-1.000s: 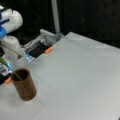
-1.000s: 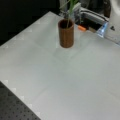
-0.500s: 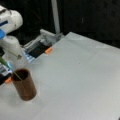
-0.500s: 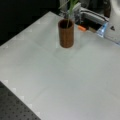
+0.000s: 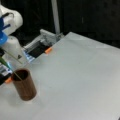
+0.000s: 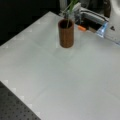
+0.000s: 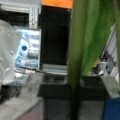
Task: Flower insertion into a vase
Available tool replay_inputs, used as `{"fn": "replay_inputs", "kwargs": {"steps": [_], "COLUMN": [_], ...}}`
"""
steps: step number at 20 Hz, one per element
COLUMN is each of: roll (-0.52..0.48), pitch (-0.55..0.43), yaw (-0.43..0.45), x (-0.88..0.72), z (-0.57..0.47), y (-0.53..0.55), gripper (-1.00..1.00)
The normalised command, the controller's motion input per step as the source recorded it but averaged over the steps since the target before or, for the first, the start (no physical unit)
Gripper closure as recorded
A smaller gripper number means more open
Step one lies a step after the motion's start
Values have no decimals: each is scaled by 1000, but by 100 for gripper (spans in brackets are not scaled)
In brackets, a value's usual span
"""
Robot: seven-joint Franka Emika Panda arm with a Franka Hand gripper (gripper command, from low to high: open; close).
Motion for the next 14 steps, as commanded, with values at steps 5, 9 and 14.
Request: {"fn": "replay_inputs", "kwargs": {"steps": [5,9,14], "roll": [-63,-62,-104], "pitch": [505,417,380], "yaw": [-56,-62,-62], "x": [260,198,142], "z": [162,128,90], "y": [-249,-196,-111], "gripper": [100,100,100]}}
